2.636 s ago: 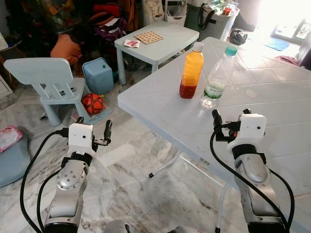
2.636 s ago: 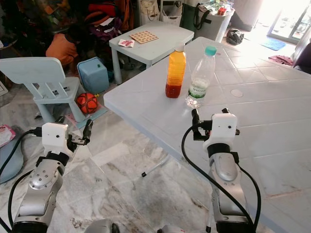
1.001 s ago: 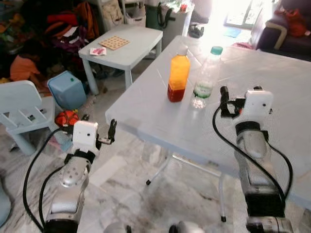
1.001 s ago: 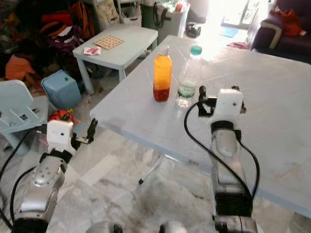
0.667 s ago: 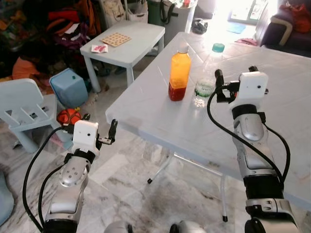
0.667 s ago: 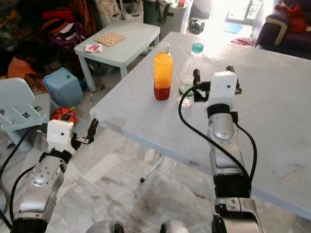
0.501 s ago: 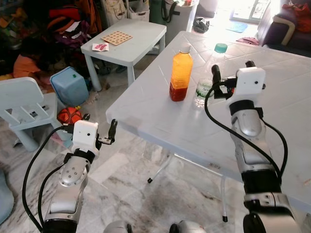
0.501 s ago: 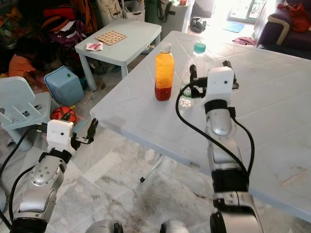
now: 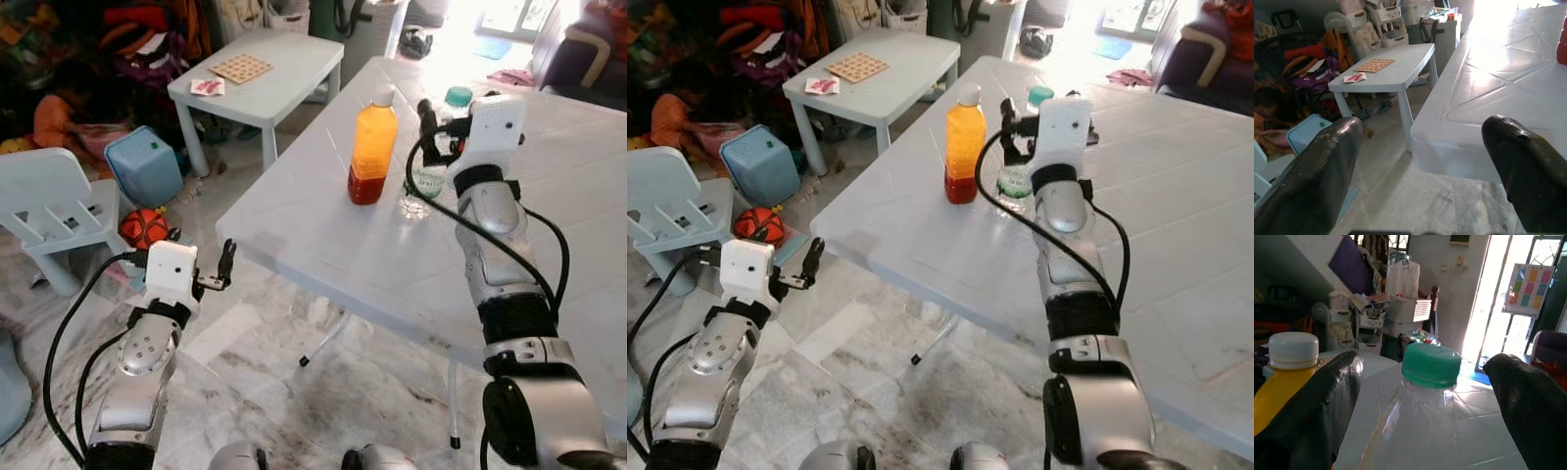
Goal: Restocking fridge
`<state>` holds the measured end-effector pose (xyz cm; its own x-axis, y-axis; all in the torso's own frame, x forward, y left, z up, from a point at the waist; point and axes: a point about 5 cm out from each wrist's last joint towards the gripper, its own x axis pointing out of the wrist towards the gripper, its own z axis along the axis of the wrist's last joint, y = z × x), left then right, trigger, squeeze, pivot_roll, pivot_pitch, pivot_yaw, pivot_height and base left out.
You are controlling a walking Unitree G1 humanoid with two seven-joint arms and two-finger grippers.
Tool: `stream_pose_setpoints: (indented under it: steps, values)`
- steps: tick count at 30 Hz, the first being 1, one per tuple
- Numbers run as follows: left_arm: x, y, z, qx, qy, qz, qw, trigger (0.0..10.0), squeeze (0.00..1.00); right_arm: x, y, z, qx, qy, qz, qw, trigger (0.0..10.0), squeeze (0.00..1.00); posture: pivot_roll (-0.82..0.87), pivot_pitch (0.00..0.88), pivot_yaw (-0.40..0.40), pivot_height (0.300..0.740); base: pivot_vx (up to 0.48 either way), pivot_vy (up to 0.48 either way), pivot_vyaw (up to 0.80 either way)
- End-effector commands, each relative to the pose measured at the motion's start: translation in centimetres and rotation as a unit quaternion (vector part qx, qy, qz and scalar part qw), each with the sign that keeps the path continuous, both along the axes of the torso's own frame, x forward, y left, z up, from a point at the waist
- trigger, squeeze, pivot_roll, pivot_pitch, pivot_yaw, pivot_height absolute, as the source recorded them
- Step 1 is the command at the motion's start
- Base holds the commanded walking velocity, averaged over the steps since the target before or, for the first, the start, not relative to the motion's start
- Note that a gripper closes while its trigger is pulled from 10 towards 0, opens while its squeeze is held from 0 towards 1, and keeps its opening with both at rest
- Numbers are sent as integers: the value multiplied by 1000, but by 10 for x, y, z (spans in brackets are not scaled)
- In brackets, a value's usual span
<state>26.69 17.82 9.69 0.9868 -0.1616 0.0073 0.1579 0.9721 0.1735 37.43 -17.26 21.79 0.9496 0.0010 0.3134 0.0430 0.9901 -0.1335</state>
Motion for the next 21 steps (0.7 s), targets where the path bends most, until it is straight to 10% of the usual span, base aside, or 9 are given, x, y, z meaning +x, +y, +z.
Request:
stream_pose_setpoints:
  steps: [1, 8, 10, 21]
  values:
    - [0, 2, 3, 6, -1, -3, 1000, 10000, 0, 5, -2, 5, 9, 1, -2, 1000, 10000, 0, 54, 67, 24, 740, 0, 0, 0]
    - [1, 2, 4, 8, -2, -3, 1000, 10000, 0, 13, 0, 10, 8, 10, 3, 1000, 10000, 0, 55, 68, 24, 740, 0, 0, 0]
    - [1, 1, 3, 8, -1, -4, 1000, 10000, 0, 16, -2, 12, 22, 18, 2, 1000, 0, 0, 55, 68, 24, 740, 0, 0, 0]
    - [0, 0, 2, 10, 2, -2, 1000, 10000, 0, 27, 0, 22, 15, 29, 8, 999, 196, 0, 57, 70, 18, 740, 0, 0, 0]
